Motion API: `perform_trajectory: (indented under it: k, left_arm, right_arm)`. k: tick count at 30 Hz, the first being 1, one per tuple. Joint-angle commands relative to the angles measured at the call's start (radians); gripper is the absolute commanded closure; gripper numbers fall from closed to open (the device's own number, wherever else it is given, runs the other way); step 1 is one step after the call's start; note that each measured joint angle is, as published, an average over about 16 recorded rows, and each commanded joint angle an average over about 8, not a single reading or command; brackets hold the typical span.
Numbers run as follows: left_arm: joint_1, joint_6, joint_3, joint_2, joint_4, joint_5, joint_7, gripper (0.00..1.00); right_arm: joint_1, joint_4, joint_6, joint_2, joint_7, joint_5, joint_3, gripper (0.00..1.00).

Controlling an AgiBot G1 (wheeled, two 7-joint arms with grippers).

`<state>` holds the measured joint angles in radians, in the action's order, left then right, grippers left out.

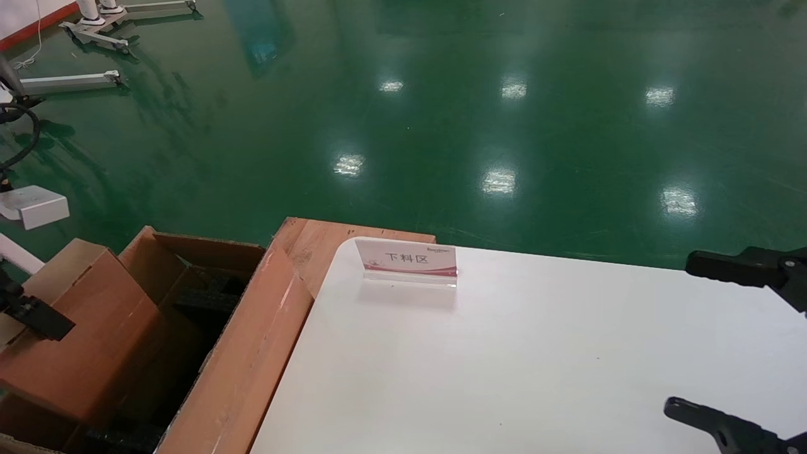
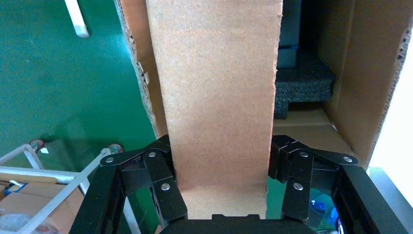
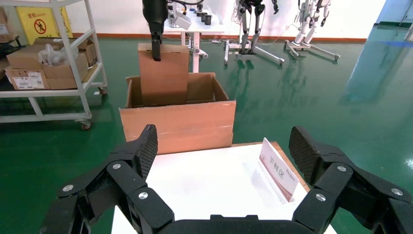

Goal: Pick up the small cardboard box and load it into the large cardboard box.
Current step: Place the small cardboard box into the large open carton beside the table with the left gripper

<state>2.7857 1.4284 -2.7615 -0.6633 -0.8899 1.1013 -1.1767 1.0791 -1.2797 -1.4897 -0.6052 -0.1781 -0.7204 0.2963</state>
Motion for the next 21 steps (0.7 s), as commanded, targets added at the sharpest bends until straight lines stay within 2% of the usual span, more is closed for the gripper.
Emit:
perform_trajectory:
  k: [1, 21]
  left_arm:
    - [-0.011, -0.013, 0.003, 0.005, 0.000, 0.005, -0.004, 1.00]
    - [-0.209, -0.144, 0.036, -0.022, 0.112, -0.007, 0.033, 1.00]
  right_arm:
    - [0.000, 0.000, 0.000, 0.000, 0.000, 0.000, 0.000, 0.00]
    - [0.000, 0.000, 0.001, 0.000, 0.001, 0.001, 0.001, 0.00]
